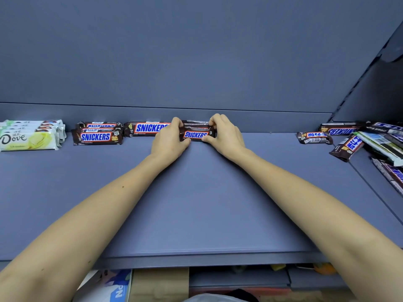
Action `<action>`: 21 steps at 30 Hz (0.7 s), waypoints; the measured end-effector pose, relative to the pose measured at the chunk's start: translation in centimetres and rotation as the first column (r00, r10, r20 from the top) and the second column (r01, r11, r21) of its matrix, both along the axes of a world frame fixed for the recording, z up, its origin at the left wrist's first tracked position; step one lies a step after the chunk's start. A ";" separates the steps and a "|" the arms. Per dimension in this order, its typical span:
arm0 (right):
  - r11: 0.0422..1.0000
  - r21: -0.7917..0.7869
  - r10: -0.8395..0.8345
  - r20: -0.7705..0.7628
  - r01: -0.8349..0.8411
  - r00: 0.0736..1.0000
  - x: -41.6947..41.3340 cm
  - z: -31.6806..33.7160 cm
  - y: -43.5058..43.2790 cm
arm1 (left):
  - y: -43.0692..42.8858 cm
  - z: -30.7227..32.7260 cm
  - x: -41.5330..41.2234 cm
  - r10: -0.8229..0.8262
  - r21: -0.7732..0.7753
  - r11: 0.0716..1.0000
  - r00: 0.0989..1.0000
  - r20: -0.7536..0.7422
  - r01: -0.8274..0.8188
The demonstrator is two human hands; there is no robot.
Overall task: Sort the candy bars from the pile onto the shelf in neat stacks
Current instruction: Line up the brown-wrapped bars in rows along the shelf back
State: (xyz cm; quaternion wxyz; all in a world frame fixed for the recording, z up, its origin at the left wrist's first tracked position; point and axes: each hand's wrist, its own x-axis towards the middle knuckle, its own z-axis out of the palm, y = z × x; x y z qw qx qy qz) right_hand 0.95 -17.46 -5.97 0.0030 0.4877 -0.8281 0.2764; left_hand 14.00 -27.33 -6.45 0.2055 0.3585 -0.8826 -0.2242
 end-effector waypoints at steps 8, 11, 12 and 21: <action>1.000 0.001 -0.005 0.050 0.005 0.999 -0.7 0.2 1.4 | 1.3 1.4 0.0 -0.008 -0.192 0.981 0.999 -0.033 0.001; 0.999 0.031 -0.044 0.043 0.042 0.998 -2.5 0.6 3.2 | 2.7 2.0 -1.6 -0.106 -0.229 0.968 0.994 -0.010 0.101; 0.997 0.043 -0.060 0.042 0.058 0.997 -3.2 0.6 4.0 | 3.3 2.1 -2.4 -0.137 -0.230 0.964 0.991 -0.003 0.132; 0.943 0.051 -0.328 -0.018 0.329 0.944 -10.1 0.7 14.3 | 10.3 2.3 -11.8 -0.402 -0.136 0.903 0.913 0.068 0.408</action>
